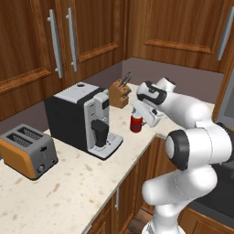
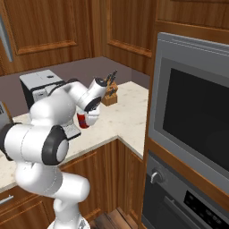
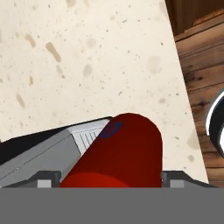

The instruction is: Four empty soda cans are scattered around the kitchen. Gather all the cans and cluster them next to the stove for recycling.

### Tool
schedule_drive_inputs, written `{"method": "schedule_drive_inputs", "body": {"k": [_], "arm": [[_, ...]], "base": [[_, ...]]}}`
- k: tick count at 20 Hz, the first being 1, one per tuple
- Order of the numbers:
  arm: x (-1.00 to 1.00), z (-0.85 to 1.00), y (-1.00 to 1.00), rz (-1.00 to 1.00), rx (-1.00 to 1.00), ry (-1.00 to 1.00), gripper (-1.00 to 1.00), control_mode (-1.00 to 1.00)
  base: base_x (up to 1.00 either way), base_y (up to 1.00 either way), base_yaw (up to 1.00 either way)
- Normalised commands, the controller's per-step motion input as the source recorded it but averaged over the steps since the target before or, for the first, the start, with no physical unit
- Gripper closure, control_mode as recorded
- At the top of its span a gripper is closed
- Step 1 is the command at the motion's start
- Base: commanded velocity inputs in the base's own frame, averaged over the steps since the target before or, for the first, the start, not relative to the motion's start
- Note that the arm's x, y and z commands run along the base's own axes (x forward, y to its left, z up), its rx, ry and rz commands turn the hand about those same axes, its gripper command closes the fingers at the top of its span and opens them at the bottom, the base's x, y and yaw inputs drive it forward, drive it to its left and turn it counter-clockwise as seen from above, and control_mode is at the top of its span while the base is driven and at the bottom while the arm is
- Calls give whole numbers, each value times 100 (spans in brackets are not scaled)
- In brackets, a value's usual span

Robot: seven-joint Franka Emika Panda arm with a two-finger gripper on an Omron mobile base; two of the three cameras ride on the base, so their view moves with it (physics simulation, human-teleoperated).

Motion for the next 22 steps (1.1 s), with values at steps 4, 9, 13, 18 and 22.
{"method": "schedule_drive_inputs", "body": {"k": [4, 9, 13, 18, 22], "arm": [[-30, 11, -3, 0, -3, 0, 100, -100], [-31, 12, -7, -1, -6, 0, 100, -100], [-27, 14, -7, 0, -6, 0, 100, -100], [-21, 18, -11, 0, -2, 4, 100, -100], [-17, 12, -10, 1, 0, 10, 100, -100]], "base": [[0, 0, 0], [0, 0, 0], [0, 0, 0], [0, 0, 0], [0, 0, 0]]}}
